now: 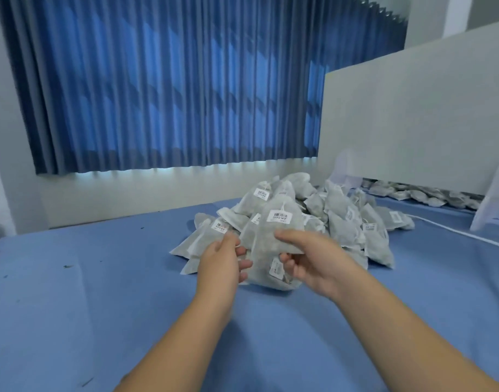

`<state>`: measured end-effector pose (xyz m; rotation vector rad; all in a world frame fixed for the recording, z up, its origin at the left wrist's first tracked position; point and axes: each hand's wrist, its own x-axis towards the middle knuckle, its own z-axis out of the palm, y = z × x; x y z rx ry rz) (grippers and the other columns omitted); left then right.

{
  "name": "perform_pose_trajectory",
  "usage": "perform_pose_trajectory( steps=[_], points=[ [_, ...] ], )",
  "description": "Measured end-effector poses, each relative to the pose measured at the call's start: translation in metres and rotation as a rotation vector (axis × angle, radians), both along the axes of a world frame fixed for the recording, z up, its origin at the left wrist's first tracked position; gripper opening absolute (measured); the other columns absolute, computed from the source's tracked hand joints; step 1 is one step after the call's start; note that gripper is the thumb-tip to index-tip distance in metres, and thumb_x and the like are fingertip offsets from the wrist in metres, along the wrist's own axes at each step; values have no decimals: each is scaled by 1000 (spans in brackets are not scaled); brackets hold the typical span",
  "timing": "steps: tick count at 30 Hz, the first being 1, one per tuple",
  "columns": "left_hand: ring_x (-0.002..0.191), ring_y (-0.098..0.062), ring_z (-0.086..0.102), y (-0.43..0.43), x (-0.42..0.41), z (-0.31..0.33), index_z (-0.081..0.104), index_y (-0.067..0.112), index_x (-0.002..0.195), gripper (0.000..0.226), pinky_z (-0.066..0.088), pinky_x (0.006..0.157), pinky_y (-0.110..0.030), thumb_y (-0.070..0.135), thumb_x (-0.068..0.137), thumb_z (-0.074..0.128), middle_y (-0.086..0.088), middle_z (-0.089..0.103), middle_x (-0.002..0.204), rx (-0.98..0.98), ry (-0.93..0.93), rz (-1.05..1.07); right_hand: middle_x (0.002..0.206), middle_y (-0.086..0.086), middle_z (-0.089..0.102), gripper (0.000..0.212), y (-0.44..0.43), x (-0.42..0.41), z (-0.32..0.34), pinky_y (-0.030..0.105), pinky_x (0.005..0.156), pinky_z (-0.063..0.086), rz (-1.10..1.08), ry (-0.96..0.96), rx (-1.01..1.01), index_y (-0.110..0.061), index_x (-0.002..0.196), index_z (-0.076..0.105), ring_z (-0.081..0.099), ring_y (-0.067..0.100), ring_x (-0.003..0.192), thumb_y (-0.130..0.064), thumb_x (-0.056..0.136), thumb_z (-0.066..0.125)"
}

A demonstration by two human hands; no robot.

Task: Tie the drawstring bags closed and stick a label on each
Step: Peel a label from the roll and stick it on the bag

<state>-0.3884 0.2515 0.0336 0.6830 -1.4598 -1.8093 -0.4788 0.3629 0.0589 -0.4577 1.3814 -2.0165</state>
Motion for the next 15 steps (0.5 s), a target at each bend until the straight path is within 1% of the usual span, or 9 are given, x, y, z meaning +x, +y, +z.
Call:
perform_pose_trajectory(
  steps=[1,2,3,4,5,8,11,13,15],
  points=[
    [66,-15,66,1,-1,-1,63,14,95,20,50,57,-26,25,99,47,-4,68,92,16,4,-4,78,12,61,5,-1,-15,16,18,42,49,-41,-46,-85,-2,89,62,55,15,57,-1,86,66],
    [69,-17,66,2,0,-2,63,14,95,17,50,59,-27,23,98,49,-5,67,94,35,15,-5,86,14,60,6,-1,-31,32,20,52,55,-93,-76,-176,0,88,59,59,18,68,2,87,64],
    [71,-18,66,3,-1,-3,64,14,95,15,50,59,-27,21,98,50,-6,67,95,58,31,-10,96,16,58,8,1,-47,47,23,65,59,-163,-86,-238,1,88,57,63,21,82,3,87,64],
    [71,-19,67,3,1,-3,64,14,95,14,50,59,-27,20,98,52,-6,68,95,76,50,-11,104,16,56,11,1,-60,57,26,75,59,-231,-79,-244,0,90,55,64,24,93,3,86,65],
    [71,-19,68,3,3,-2,65,14,95,14,50,60,-28,20,97,53,-5,68,94,82,63,-16,105,16,55,12,2,-70,62,28,77,58,-282,-61,-207,-1,92,54,65,25,96,2,87,65],
    [67,-18,70,-1,12,4,67,14,97,13,53,57,-27,20,97,55,0,72,82,76,102,-51,91,14,58,7,-7,-81,51,27,64,56,-295,-31,-47,-3,96,54,63,22,74,-4,92,59],
    [57,-14,67,-7,24,12,66,12,95,13,53,50,-23,20,96,56,5,69,63,124,153,-66,71,7,58,5,-28,-66,22,26,55,50,-185,-37,58,-5,91,58,57,16,59,-9,93,56],
    [53,-13,63,-12,33,17,66,12,95,14,51,53,-26,21,96,56,4,67,61,158,165,-68,63,3,58,5,-43,-48,3,25,53,48,-120,-42,111,-7,87,59,56,15,53,-10,90,57],
    [51,-13,60,-19,44,21,66,12,95,14,47,54,-27,21,95,56,2,65,65,164,152,-62,61,2,57,4,-60,-27,-11,23,50,45,-60,-34,140,-8,85,59,54,13,47,-10,89,58]
  ],
)
